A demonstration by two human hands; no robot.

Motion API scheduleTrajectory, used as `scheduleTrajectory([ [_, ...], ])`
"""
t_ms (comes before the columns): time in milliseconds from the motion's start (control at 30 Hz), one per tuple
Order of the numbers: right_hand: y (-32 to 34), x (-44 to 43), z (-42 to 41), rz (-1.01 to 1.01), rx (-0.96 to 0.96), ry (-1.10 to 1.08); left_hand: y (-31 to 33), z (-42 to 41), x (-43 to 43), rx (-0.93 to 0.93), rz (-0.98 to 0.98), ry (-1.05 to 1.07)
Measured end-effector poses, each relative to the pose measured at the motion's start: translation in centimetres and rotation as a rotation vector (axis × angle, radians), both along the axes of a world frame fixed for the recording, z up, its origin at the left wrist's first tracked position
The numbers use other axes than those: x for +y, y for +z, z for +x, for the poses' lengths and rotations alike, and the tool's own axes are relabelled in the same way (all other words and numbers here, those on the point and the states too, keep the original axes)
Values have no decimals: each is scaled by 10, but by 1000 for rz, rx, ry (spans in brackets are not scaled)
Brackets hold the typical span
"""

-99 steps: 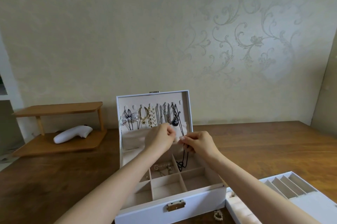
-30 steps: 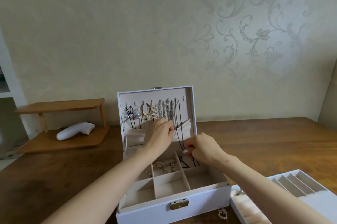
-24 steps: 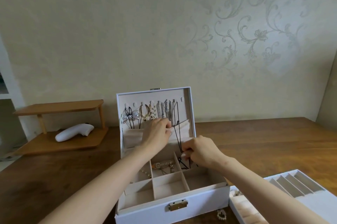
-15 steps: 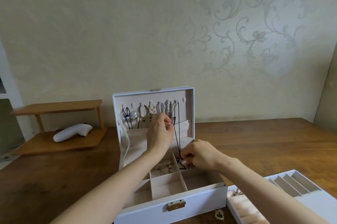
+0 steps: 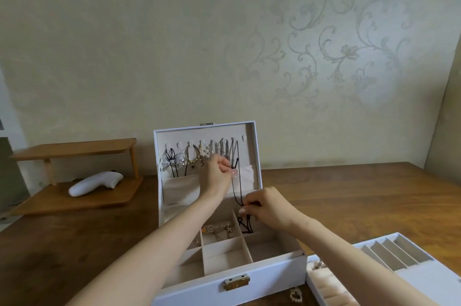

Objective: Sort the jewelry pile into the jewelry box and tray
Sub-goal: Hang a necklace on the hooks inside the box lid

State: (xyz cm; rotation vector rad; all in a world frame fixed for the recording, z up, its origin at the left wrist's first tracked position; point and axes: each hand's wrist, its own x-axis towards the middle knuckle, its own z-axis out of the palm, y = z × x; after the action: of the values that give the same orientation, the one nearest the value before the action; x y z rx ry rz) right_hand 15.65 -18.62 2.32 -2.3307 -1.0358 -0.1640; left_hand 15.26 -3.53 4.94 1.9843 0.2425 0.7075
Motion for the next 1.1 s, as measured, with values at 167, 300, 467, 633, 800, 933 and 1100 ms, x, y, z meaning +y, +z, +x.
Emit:
scheduleTrajectory([
  [167,5,-3,4,355,302,-52,-5,-10,2,20,32,-158],
  [300,7,-3,2,479,432,-38,-11,-16,4,139,-33,-191],
  [467,5,0,-1,442,269,-119,6,-25,5,376,-322,-294],
  [633,-1,4,0,291,128,-103,43,-12,12,203,-387,-355],
  [800,-6,6,2,-14,-87,-109,62,0,9,110,-377,-311],
  [933,-4,7,-3,-320,-255,-56,64,3,10,92,-364,-255],
  [1100,-3,7,-7,-476,-391,19,55,5,15,178,-216,-210],
])
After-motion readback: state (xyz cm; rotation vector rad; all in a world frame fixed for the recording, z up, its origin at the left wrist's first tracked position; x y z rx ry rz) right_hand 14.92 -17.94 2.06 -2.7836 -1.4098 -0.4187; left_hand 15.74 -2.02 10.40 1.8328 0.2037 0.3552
